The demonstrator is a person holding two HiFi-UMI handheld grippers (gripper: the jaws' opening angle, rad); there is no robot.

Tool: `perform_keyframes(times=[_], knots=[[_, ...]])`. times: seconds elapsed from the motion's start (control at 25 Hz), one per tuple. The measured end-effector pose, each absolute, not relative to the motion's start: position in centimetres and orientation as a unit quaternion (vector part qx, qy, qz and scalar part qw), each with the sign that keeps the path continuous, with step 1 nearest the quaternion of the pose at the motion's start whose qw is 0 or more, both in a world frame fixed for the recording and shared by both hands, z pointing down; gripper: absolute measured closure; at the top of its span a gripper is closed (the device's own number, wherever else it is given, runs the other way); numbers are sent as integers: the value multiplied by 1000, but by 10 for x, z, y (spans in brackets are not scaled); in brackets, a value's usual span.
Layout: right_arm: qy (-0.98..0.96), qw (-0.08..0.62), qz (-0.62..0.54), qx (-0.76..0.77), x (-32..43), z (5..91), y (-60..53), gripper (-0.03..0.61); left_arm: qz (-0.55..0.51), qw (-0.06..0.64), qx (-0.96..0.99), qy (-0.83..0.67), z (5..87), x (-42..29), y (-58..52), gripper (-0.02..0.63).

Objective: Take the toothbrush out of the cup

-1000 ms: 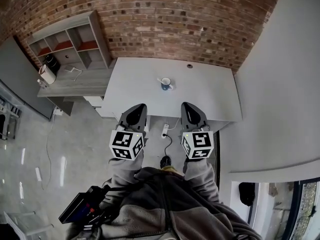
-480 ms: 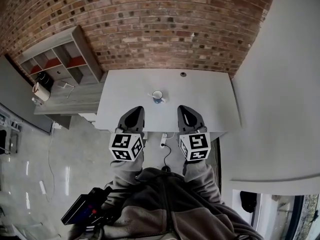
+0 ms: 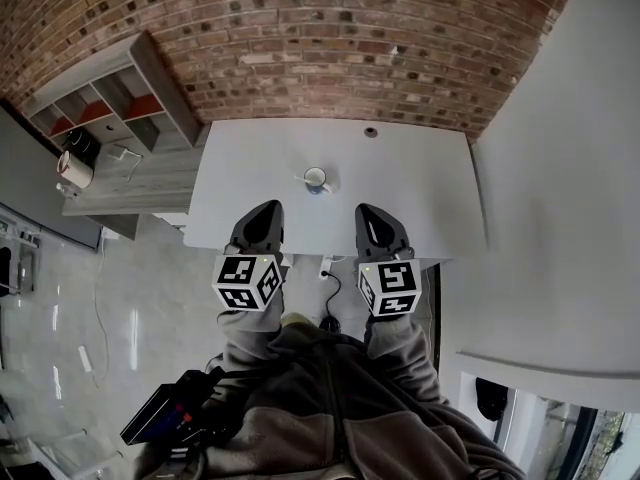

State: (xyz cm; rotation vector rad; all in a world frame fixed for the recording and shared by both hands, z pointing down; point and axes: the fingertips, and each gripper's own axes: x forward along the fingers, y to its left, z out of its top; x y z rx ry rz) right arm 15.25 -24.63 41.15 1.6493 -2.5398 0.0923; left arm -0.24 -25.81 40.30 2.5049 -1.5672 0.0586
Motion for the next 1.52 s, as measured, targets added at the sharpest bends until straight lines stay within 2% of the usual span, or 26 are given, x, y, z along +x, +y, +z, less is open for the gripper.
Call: perform_keyframes(times=[0.36, 0.64, 0.84, 1.52], knots=[[-849, 87, 54, 518, 115, 435, -286, 577, 43, 128, 837, -531, 434, -29, -288, 609], [-854, 161, 79, 487, 91, 500, -320, 577, 84, 183, 834, -514, 499, -36, -318, 609], [-857, 193, 99, 467, 73, 542, -331, 577, 115, 225, 824, -506, 548, -42, -325, 609], [-862, 283, 125, 402, 53, 652, -408, 577, 176, 303, 785, -512, 651, -74, -358, 609]])
